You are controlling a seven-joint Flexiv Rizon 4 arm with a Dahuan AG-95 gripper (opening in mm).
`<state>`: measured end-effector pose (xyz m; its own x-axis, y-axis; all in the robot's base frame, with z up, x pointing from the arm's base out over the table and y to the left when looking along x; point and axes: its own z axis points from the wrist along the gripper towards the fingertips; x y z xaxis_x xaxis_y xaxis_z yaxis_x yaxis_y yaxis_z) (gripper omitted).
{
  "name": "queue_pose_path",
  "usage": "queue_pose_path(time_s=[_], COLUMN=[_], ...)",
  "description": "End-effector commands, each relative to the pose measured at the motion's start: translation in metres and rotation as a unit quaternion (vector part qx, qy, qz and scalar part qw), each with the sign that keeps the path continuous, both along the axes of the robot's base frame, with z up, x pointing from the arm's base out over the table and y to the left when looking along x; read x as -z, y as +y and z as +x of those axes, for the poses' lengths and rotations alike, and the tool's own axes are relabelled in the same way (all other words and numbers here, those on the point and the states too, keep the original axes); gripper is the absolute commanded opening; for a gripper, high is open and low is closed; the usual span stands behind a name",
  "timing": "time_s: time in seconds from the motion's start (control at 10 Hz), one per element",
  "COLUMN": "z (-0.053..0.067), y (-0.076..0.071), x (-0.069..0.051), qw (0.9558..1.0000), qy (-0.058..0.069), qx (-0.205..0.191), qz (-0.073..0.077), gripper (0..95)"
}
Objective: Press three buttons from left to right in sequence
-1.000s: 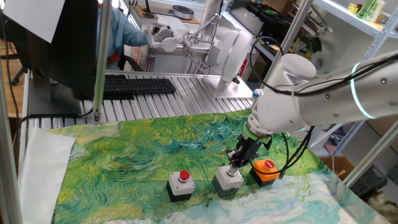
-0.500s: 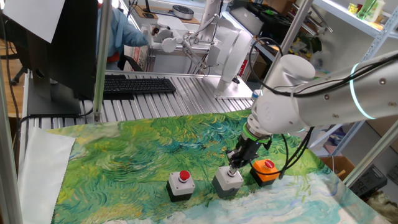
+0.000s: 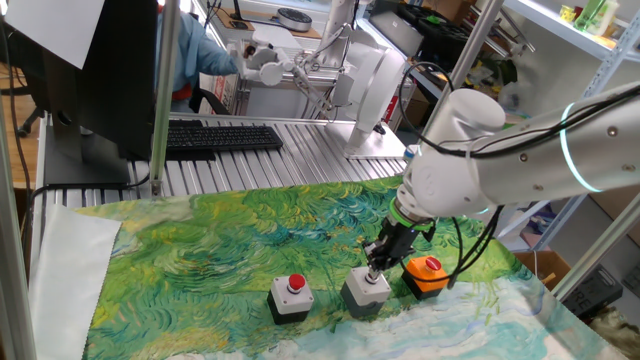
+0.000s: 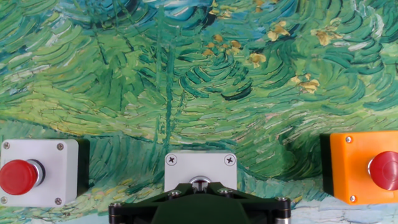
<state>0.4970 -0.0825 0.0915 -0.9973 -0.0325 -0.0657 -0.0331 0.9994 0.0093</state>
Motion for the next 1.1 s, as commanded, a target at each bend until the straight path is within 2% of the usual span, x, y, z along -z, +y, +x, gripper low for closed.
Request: queue_pose_path(time_s=[0.1,0.4,1.1], z=[0.0,-0.002,-0.007], y=[0.0,-0.003,0.01], x=[0.0,-0.029,-0.038], qw=[1.0,1.0,0.9999], qy=[0.001,0.009,0.01], qx=[0.003,0.002,0.007], qz=[0.0,0.001,-0.001], gripper=[0.0,0.0,0.0])
